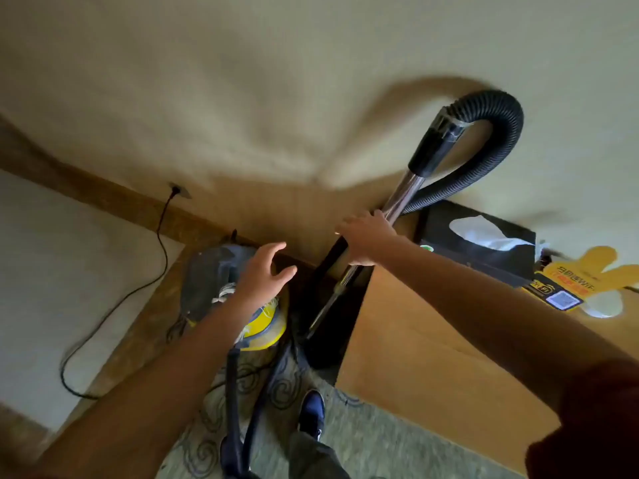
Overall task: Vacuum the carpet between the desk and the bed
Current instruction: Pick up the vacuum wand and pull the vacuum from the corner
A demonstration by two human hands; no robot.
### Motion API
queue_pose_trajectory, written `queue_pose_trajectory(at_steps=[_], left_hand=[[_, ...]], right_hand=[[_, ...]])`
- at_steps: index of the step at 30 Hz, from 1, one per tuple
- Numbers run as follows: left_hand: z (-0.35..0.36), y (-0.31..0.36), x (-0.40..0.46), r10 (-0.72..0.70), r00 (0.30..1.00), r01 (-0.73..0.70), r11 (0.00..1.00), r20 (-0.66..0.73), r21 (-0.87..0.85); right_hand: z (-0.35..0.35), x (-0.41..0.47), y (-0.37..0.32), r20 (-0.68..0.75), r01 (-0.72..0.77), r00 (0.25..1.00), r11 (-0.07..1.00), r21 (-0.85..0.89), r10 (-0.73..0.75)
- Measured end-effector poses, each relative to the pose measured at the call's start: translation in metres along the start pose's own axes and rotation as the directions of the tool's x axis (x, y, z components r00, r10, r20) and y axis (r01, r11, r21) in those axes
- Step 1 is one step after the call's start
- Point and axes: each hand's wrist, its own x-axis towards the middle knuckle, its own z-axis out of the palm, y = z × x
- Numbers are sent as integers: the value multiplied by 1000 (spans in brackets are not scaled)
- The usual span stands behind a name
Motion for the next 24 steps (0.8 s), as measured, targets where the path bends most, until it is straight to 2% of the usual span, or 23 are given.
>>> queue_pose_trajectory(at_steps=[4,7,12,16,22,24], left_hand=[[-23,-27,-2,-90,994,97,989,-64,110],[-38,-43,-4,-169,981,180,977,-99,114],[-43,-58,-12,-239,965,249,965,-111,87],[-43,-67,-20,-262,958,272,958,-115,91],[-43,-62,-15,-247,964,255,964,-100,74],[-39,-55,-13,-247,962,252,967,-116,33]], right_hand=[[-1,25,-2,152,-59,985,985,-163,84],[7,41,-3,245,-76,959,960,-271,145],[24,56,0,352,-98,903,916,-389,246],[25,58,-9,371,-109,885,901,-419,280],[34,42,-19,443,59,859,812,-581,255],[36,32,-29,460,77,851,807,-586,254]])
